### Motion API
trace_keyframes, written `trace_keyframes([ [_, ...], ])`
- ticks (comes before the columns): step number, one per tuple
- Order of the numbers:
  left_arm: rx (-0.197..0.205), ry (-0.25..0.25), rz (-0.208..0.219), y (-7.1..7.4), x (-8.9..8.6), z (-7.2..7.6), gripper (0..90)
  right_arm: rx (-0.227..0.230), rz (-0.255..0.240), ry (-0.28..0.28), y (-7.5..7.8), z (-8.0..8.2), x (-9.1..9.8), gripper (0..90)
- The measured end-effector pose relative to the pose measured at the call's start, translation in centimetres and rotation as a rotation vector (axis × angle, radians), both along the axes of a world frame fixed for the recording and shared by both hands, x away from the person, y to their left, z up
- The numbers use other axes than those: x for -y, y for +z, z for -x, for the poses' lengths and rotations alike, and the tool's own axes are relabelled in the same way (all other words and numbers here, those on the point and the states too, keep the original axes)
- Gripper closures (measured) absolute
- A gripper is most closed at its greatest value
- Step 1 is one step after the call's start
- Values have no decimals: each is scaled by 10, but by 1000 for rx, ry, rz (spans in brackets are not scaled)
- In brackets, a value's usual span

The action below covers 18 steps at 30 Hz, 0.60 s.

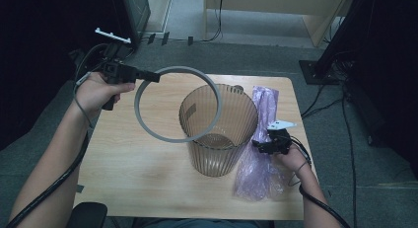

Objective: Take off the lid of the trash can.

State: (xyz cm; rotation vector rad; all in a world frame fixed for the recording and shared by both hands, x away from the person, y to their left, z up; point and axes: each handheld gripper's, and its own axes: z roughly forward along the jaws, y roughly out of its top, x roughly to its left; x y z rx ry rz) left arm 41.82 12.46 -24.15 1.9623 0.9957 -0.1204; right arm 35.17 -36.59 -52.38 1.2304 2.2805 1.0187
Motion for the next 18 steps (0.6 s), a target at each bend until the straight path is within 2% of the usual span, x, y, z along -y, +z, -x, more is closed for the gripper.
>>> trace_keyframes([
  [8,-1,22,17,-1,-12,1,819,1,1,3,0,0,0,119],
  [18,-11,32,4,-2,-24,2,818,0,-1,1,0,0,0,119],
])
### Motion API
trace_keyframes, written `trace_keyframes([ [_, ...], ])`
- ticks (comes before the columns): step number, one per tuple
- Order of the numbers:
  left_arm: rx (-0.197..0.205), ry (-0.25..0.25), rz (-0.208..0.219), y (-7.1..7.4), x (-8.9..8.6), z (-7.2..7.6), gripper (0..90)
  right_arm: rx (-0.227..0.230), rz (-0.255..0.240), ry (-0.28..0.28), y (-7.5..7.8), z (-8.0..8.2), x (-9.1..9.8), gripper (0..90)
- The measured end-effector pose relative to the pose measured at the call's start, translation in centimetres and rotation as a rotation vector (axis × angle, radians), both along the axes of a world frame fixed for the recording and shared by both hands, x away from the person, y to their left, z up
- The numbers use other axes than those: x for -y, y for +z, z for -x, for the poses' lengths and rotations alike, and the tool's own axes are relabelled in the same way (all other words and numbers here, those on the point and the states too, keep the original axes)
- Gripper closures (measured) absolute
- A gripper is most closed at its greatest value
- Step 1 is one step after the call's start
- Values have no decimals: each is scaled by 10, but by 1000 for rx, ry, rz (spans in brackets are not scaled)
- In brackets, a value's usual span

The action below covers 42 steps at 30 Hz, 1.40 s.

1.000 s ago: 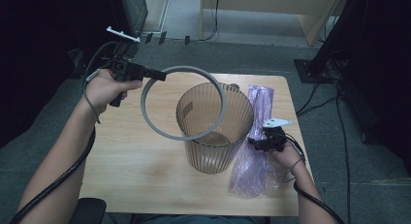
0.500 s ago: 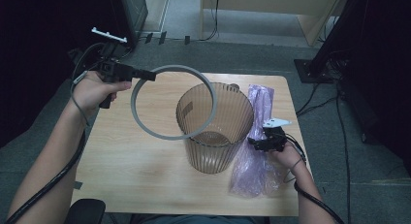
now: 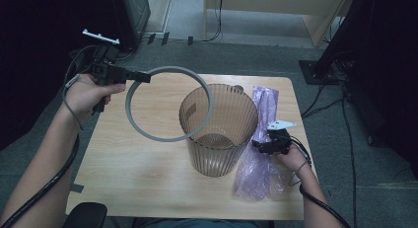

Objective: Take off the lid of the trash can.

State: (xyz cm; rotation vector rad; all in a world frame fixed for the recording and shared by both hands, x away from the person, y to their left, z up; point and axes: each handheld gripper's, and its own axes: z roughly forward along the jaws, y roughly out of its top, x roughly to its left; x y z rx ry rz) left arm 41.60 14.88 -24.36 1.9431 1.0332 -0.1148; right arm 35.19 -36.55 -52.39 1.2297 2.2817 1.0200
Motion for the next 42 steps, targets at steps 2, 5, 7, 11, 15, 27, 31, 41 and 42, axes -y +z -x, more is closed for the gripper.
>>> trace_keyframes([
  [2,-2,6,3,0,-3,1,818,0,0,0,0,0,0,119],
  [5,-4,14,3,0,-8,2,818,0,0,0,0,0,0,119],
  [7,-7,16,-4,0,-12,2,818,0,0,0,0,0,0,118],
  [11,-9,25,-13,2,-16,3,818,0,0,0,0,0,0,118],
  [15,-7,28,-10,2,-20,4,818,0,0,-2,0,0,0,118],
  [27,-16,52,-2,-4,-38,7,818,0,0,-2,0,0,0,118],
  [31,-17,62,-2,-5,-44,9,818,0,1,-1,0,0,0,118],
  [41,-28,85,1,-9,-58,14,819,-2,-1,-2,0,0,0,118],
  [42,-26,89,3,-9,-62,15,819,0,1,-1,0,0,0,118],
])
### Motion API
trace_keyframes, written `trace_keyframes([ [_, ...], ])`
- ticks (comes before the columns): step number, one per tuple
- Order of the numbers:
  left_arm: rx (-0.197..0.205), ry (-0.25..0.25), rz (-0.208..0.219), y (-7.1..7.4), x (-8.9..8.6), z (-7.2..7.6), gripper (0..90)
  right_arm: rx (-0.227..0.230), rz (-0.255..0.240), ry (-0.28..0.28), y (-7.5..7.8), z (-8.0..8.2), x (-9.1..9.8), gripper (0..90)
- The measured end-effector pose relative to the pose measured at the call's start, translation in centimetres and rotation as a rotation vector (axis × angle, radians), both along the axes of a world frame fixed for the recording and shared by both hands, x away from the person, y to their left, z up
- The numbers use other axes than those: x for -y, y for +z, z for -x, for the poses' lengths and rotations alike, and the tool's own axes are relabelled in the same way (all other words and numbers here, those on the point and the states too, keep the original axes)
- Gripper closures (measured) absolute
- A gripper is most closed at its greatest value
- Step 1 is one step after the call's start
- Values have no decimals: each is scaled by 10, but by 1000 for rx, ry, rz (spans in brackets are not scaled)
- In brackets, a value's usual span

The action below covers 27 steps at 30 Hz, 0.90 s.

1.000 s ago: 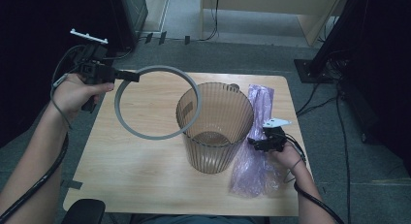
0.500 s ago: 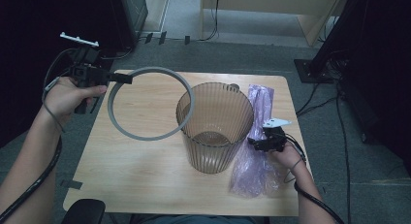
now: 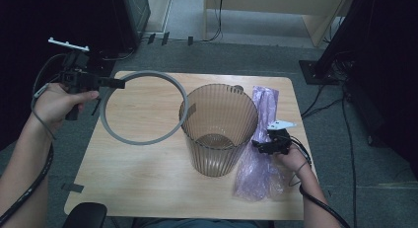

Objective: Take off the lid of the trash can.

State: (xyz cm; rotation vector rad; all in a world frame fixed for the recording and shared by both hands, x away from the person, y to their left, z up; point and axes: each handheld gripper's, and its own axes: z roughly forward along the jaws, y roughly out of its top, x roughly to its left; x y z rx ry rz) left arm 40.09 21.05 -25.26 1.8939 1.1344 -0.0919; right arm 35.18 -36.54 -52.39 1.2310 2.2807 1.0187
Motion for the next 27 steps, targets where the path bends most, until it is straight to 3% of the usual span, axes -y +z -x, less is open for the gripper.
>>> trace_keyframes([
  [13,-1,36,6,-6,-16,5,819,0,0,0,0,0,0,118],
  [27,-8,68,3,-32,-24,8,827,0,0,0,0,0,0,118],
])
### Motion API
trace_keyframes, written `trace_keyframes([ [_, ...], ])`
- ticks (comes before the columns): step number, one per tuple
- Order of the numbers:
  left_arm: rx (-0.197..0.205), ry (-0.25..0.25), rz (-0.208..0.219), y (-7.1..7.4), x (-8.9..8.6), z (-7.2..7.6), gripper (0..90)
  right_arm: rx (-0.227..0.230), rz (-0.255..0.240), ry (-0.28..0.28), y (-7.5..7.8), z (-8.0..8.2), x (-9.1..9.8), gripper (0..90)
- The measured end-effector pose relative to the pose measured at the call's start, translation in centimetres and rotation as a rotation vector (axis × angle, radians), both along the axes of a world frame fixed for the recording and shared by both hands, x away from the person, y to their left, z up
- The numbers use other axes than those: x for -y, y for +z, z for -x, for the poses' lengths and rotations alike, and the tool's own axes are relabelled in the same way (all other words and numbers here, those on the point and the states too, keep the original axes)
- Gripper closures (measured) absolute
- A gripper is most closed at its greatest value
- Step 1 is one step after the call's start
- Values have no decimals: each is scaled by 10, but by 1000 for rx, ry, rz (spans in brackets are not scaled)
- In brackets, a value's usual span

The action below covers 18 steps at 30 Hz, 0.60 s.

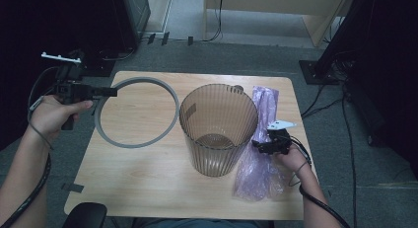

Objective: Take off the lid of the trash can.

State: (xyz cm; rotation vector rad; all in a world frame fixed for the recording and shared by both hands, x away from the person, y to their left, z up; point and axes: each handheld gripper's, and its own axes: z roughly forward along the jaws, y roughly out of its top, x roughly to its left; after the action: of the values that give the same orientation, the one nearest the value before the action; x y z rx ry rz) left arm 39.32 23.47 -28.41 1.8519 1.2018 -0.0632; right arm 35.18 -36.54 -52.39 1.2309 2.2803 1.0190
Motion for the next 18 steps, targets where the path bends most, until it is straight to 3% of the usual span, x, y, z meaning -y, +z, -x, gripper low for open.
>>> trace_keyframes([
  [10,-12,-1,-5,-15,1,-1,823,0,-1,0,0,0,0,118],
  [18,-21,-5,-32,-33,8,-5,823,0,-2,3,0,0,0,116],
])
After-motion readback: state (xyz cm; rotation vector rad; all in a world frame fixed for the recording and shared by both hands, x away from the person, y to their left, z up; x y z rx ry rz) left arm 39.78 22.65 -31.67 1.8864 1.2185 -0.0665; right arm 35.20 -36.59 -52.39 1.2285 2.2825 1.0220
